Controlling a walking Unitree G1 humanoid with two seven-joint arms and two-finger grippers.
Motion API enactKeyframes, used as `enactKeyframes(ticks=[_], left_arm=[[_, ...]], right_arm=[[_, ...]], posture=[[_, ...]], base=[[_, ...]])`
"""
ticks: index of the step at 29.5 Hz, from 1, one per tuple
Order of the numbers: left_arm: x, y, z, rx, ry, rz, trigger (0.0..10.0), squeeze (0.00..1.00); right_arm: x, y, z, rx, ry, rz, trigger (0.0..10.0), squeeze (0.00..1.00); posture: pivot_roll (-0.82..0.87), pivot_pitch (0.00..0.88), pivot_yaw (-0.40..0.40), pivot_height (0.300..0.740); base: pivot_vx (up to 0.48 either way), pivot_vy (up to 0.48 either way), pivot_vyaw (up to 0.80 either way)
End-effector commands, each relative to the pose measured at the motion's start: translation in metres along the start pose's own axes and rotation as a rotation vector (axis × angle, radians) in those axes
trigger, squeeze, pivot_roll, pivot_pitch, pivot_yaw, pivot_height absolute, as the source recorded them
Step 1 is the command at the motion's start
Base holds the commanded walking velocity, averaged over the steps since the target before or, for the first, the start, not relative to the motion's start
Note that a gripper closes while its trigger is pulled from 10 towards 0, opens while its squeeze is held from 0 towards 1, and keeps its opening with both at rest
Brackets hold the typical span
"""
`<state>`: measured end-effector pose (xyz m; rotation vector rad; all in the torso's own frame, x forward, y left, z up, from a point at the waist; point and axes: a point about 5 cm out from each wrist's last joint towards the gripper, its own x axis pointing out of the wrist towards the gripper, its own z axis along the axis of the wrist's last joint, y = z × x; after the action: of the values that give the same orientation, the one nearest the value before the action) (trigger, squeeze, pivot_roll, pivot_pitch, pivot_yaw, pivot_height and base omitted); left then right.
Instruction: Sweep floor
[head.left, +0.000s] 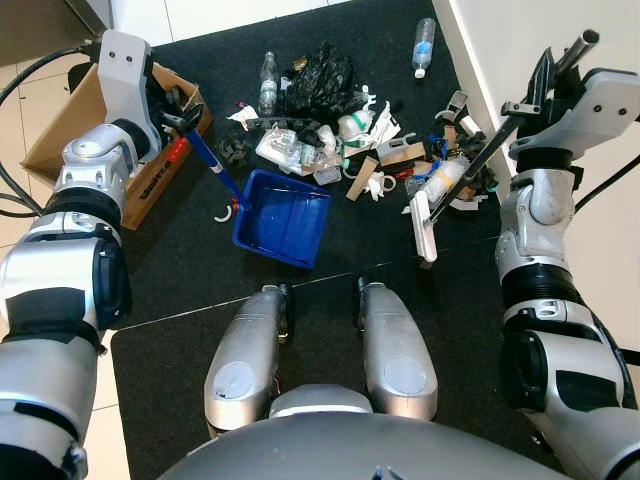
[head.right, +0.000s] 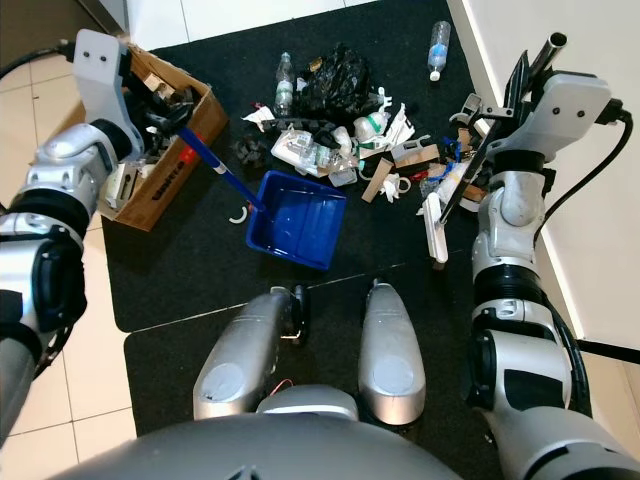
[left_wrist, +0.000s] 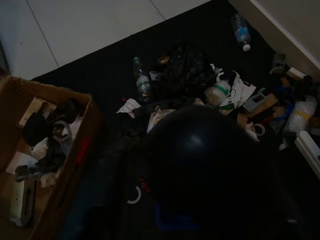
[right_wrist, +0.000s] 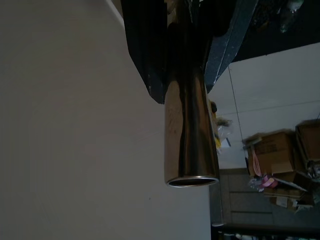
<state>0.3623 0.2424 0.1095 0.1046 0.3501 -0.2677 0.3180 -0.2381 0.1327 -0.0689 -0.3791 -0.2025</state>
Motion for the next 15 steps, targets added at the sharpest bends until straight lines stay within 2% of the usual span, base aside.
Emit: enactKeyframes(ticks=[1,8,15], left_arm=[[-0.0015,-0.0019,-0.0132,0.005,0.047,-0.003,0.0,0.0],[-0.003,-0.0007,-0.0141,0.02,0.071,-0.033,0.0,0.0],[-0.0026,-0.0062,-0.0194,0.043,0.085,-0.07,0.0,0.0]], right_arm=[[0.0003,0.0,0.0035,-0.008,-0.015,0.011,10.0,0.0],[0.0003,0.0002,0.0026,-0.007,-0.003,0.007,10.0,0.0],[0.0012,0.0021,0.0008,-0.001,0.005,-0.001,10.0,0.0]], posture=[[-0.04,0.251,0.021,0.74],[-0.02,0.242,0.03,0.74],[0.0,0.221,0.046,0.74]], base=[[0.0,0.0,0.0],[0.0,0.0,0.0],[0.0,0.0,0.0]])
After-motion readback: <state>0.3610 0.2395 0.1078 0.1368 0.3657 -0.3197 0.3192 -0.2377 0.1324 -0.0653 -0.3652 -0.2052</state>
